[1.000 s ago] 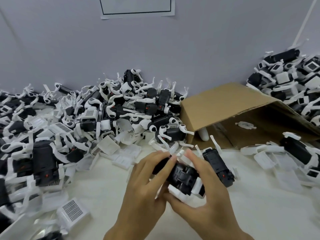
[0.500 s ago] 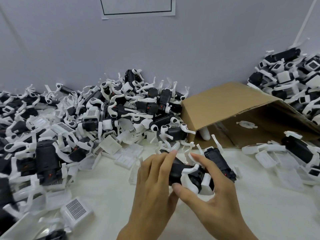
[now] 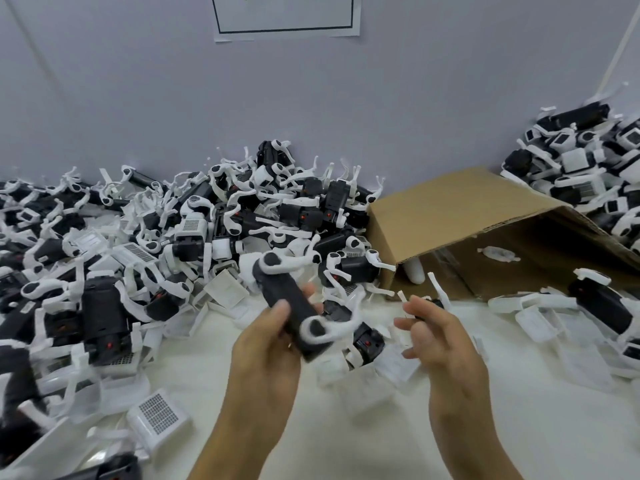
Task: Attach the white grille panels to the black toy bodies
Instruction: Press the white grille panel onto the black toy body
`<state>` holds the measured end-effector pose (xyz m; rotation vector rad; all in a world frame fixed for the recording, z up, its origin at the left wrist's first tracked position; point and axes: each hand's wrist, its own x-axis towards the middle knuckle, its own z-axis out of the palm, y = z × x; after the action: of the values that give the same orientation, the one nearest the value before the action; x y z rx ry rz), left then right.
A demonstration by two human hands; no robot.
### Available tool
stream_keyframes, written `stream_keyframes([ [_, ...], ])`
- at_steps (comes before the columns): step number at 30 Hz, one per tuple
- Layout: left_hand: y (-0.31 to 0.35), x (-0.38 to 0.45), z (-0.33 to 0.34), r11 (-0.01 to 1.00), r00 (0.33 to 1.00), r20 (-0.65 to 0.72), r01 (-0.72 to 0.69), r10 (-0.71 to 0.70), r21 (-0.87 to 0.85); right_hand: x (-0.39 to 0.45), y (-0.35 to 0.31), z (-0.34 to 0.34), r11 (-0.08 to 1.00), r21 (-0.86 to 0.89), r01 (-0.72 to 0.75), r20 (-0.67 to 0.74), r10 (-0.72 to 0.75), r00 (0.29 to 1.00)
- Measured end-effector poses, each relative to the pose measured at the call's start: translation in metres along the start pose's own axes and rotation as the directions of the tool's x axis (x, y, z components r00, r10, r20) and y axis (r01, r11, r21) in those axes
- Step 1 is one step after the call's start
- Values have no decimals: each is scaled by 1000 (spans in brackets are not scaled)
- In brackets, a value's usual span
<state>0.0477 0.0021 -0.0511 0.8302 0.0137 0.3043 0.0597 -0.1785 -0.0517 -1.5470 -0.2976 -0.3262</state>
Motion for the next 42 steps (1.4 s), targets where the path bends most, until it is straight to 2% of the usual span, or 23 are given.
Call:
stream_keyframes([
  [1, 4, -1, -3, 983, 992, 63, 117, -109, -142, -1, 0, 1, 999, -30, 14, 25, -13, 1000],
  [3, 6, -5, -6, 940, 965, 159, 242, -207, -240, -5, 2, 3, 990, -106, 92, 110, -81, 991],
  [6, 1, -9, -1, 920, 944, 185, 312, -273, -238, -11, 4, 4, 953, -163, 255, 246, -211, 946],
  [9, -9, -11, 8, 886, 928, 172, 367, -330, -284, -12, 4, 3, 915, -133, 382, 357, -315, 879],
  [12, -14, -15, 14, 856, 896, 201, 439, -395, -274, -10, 8, 4, 849, -175, 498, 381, -408, 830],
  [17, -18, -19, 17, 885, 896, 141, 441, -422, -152, -9, 13, 6, 854, -202, 479, 326, -403, 855],
  [23, -17, -20, 21, 916, 922, 79, 387, -380, -110, -12, 11, 7, 862, -223, 456, 338, -370, 865],
  [31, -15, -20, 20, 916, 922, 128, 381, -366, -122, -12, 11, 8, 838, -190, 511, 319, -439, 840],
  [35, -13, -19, 20, 918, 924, 136, 375, -358, -130, -13, 11, 8, 848, -210, 487, 306, -416, 856],
  [42, -13, -20, 20, 912, 916, 152, 391, -371, -124, -14, 12, 9, 841, -191, 506, 323, -433, 842],
])
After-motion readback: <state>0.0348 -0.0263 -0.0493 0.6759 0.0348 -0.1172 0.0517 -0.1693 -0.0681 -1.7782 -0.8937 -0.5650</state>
